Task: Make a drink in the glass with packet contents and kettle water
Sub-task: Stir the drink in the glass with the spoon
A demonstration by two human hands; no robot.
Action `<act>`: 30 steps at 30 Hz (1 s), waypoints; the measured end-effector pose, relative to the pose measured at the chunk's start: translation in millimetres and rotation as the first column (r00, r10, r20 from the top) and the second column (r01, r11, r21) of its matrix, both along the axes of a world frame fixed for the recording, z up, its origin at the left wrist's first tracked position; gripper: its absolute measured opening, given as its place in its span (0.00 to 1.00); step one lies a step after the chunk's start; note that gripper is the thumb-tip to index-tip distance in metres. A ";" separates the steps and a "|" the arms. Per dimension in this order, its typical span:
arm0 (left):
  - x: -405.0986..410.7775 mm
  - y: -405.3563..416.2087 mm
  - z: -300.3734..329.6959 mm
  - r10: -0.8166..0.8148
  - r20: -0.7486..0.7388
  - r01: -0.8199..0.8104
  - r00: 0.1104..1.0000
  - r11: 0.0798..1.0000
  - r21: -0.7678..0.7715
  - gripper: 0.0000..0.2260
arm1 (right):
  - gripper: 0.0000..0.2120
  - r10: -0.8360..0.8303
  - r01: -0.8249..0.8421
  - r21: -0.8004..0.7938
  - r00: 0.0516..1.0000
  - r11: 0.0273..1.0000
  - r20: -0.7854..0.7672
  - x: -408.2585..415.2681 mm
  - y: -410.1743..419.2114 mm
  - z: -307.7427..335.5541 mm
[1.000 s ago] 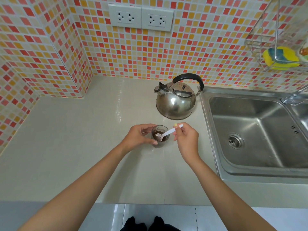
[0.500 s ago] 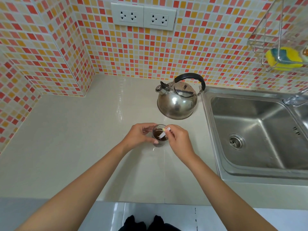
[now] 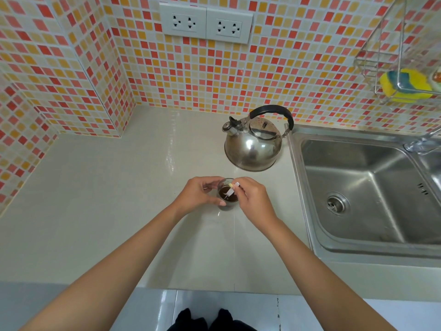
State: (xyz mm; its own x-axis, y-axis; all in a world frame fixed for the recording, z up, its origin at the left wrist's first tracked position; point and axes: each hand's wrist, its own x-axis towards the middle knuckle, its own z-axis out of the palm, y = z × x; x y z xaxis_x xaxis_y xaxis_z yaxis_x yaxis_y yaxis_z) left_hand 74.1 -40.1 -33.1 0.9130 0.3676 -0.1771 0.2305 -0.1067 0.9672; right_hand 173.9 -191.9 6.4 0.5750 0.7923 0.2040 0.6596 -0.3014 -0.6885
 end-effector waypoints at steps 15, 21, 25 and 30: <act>0.6 0.2 4.2 -0.020 -0.013 0.021 1.000 0.999 0.046 0.26 | 0.09 -0.112 0.112 -0.011 0.992 0.994 -0.052 13.9 4.3 2.8; 0.4 -0.2 5.5 -0.033 -0.024 0.035 0.999 0.998 0.060 0.26 | 0.10 -0.132 0.135 0.009 0.982 0.991 -0.132 6.1 3.6 -5.7; 0.2 -0.4 5.5 -0.020 -0.026 0.021 0.999 0.998 0.058 0.26 | 0.10 -0.170 0.179 0.065 0.977 0.982 -0.125 12.4 2.5 -5.0; 0.7 -0.2 5.1 -0.005 -0.032 0.007 0.999 0.998 0.069 0.27 | 0.14 -0.312 0.329 0.007 0.900 0.944 -0.305 9.5 -2.6 -9.7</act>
State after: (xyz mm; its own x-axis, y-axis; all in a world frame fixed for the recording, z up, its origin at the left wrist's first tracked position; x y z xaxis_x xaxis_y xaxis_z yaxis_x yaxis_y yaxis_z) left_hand 74.8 -40.4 -28.1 0.9096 0.3742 -0.1805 0.2603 -0.1746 0.9496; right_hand 183.4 -194.4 -3.3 0.8366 0.5472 0.0248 0.2979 -0.4167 -0.8589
